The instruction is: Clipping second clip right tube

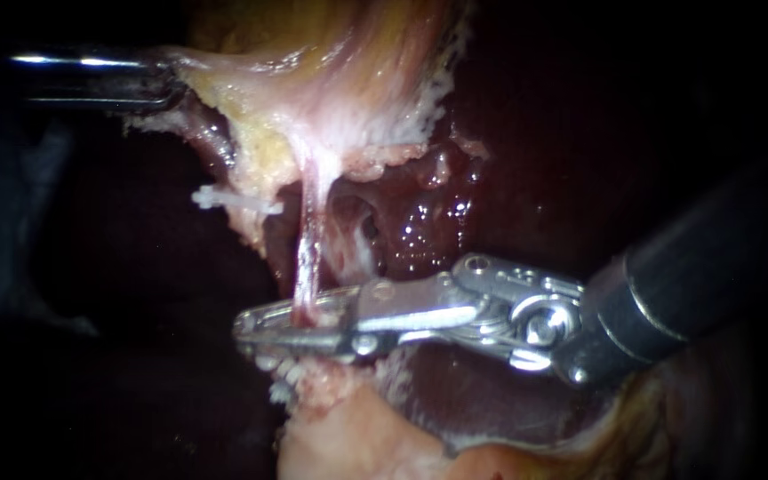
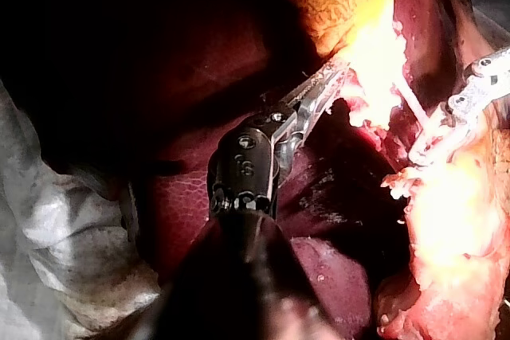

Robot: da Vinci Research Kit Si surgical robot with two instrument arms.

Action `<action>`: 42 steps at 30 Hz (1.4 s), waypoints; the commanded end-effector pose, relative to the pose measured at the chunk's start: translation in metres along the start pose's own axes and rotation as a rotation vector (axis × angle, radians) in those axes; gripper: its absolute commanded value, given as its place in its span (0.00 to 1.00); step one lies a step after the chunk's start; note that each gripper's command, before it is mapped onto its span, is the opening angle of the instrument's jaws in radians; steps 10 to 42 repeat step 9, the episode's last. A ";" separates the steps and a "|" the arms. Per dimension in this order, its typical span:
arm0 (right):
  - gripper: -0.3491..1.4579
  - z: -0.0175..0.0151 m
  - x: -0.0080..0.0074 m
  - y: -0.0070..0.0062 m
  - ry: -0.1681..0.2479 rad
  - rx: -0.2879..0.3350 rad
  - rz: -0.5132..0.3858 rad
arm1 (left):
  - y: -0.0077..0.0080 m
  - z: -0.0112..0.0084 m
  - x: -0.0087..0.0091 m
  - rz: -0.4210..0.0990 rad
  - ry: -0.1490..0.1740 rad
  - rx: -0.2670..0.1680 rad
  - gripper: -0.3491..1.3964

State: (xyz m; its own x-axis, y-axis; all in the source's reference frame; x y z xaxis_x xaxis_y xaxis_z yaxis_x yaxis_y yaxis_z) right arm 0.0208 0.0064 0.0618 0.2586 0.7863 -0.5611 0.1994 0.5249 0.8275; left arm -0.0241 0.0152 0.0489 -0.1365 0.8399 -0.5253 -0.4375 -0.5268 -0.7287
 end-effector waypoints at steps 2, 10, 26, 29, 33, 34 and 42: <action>0.00 -0.0001 -0.0001 0.0000 -0.001 0.000 -0.001 | 0.0000 0.0000 0.0000 0.000 0.000 0.000 0.00; 0.00 -0.0004 -0.0002 0.0004 -0.001 -0.001 -0.001 | 0.0000 0.0000 0.0000 0.000 0.000 0.000 0.00; 0.00 -0.0004 -0.0002 0.0004 -0.001 -0.001 -0.001 | 0.0000 0.0000 0.0000 0.000 0.000 0.000 0.00; 0.00 -0.0004 -0.0002 0.0004 -0.001 -0.001 -0.001 | 0.0000 0.0000 0.0000 0.000 0.000 0.000 0.00; 0.00 -0.0004 -0.0002 0.0004 -0.001 -0.001 -0.001 | 0.0000 0.0000 0.0000 0.000 0.000 0.000 0.00; 0.00 -0.0004 -0.0002 0.0004 -0.001 -0.001 -0.001 | 0.0000 0.0000 0.0000 0.000 0.000 0.000 0.00; 0.00 -0.0004 -0.0002 0.0004 -0.001 -0.001 -0.001 | 0.0000 0.0000 0.0000 0.000 0.000 0.000 0.00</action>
